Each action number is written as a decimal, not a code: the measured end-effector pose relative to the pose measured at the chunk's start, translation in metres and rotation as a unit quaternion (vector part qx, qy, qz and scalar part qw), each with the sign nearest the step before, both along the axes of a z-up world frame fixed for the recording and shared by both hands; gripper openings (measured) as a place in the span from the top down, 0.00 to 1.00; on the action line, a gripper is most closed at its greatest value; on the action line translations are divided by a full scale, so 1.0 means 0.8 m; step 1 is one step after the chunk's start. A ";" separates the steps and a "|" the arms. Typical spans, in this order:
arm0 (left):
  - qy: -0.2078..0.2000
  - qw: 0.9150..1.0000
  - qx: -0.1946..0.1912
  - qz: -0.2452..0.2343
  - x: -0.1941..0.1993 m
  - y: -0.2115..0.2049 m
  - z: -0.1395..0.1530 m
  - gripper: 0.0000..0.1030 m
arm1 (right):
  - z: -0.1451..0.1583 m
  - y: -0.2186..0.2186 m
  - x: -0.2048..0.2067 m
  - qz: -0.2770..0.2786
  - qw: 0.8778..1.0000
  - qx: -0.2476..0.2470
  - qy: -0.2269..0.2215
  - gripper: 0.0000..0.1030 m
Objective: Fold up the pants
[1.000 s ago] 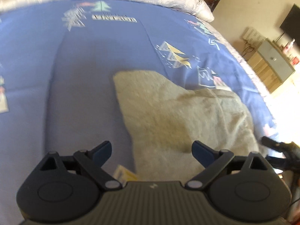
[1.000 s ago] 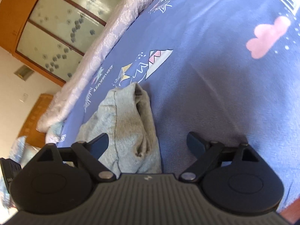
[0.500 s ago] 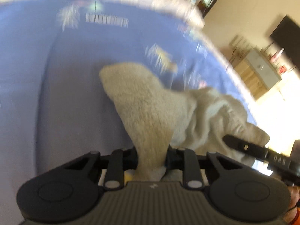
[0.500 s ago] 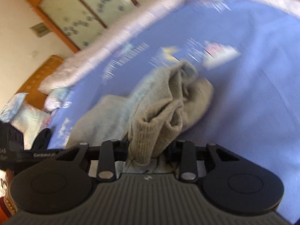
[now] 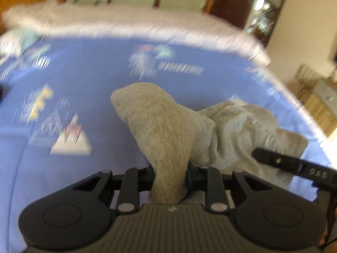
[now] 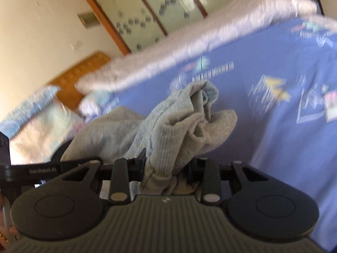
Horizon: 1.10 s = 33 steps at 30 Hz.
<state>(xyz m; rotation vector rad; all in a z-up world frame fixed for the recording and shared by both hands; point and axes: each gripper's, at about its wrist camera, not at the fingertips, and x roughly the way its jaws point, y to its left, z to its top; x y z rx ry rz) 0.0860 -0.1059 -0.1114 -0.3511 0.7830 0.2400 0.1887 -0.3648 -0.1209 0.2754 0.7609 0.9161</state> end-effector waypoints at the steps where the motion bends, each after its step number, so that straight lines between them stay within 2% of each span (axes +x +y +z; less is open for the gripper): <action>1: 0.012 1.000 -0.008 0.004 -0.003 0.003 -0.011 0.78 | -0.009 0.006 -0.005 0.004 1.000 -0.010 0.008 0.64; 4: 0.037 0.999 -0.015 0.015 -0.008 0.009 -0.036 0.77 | -0.026 0.014 -0.023 0.008 0.999 -0.043 0.013 0.64; 6: 0.049 0.998 -0.013 0.023 -0.010 0.010 -0.048 0.70 | -0.031 0.013 -0.029 0.004 0.998 -0.060 0.013 0.61; 9: 0.064 0.997 -0.010 0.038 -0.003 0.012 -0.058 0.62 | -0.041 0.012 -0.024 -0.010 0.996 -0.077 0.047 0.55; 10: 0.066 0.997 -0.008 0.042 -0.004 0.010 -0.058 0.60 | -0.047 0.008 -0.021 -0.016 0.995 -0.076 0.064 0.51; 12: 0.072 0.996 0.000 0.051 -0.006 0.008 -0.062 0.51 | -0.057 0.004 -0.013 -0.026 0.994 -0.064 0.090 0.47; 14: 0.075 0.996 0.008 0.057 -0.011 0.005 -0.062 0.47 | -0.063 0.000 -0.014 -0.035 0.992 -0.046 0.109 0.45; 23: 0.076 0.995 0.011 0.066 -0.021 0.003 -0.066 0.40 | -0.057 -0.001 -0.037 -0.065 0.992 -0.042 0.103 0.42; 29: 0.076 0.995 0.007 0.071 -0.033 -0.002 -0.066 0.35 | -0.060 -0.006 -0.038 -0.081 0.988 -0.037 0.125 0.42; 33: 0.074 0.995 0.021 0.071 -0.044 -0.010 -0.064 0.32 | -0.059 -0.006 -0.039 -0.091 0.987 -0.040 0.130 0.42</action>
